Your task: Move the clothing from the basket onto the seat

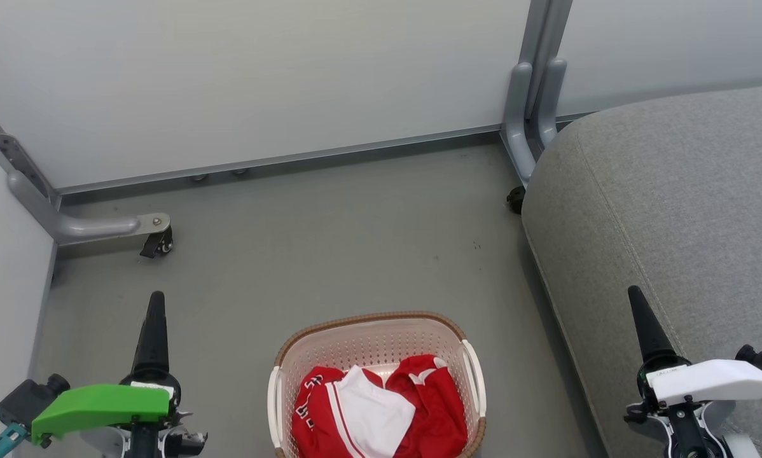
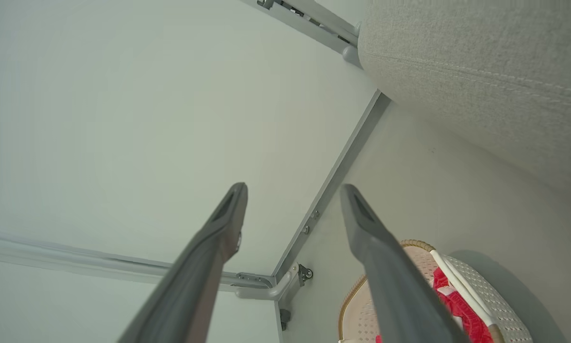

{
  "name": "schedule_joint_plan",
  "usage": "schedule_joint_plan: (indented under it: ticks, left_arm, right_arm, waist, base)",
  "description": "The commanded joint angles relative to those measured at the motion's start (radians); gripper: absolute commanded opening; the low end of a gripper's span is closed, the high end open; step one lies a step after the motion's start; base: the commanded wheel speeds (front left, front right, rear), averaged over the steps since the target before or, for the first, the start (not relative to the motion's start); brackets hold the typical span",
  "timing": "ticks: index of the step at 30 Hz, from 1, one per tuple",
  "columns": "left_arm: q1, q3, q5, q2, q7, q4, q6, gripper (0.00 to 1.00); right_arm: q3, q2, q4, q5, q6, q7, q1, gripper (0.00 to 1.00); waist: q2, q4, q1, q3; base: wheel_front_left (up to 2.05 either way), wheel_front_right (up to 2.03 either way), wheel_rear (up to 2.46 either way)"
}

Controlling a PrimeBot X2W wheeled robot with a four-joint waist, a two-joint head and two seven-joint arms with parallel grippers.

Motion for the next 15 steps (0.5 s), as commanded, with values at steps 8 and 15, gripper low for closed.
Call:
schedule_joint_plan:
  ticks: [8, 15]
  left_arm:
    - [-0.007, -0.013, 0.169, 0.005, -0.038, -0.057, -0.002, 1.00]
    - [-0.002, -0.031, 0.270, 0.006, -0.063, -0.070, -0.002, 1.00]
  right_arm:
    - [0.025, -0.009, -0.065, -0.165, 0.000, -0.039, 0.001, 1.00]
    - [0.055, -0.010, -0.091, -0.322, 0.000, -0.064, 0.006, 1.00]
  waist:
    - [0.0021, 0.001, 0.0000, 0.008]
    - [0.0025, 0.002, 0.0000, 0.012]
  base:
    - [0.00, 0.00, 0.00]
    - [0.00, 0.00, 0.00]
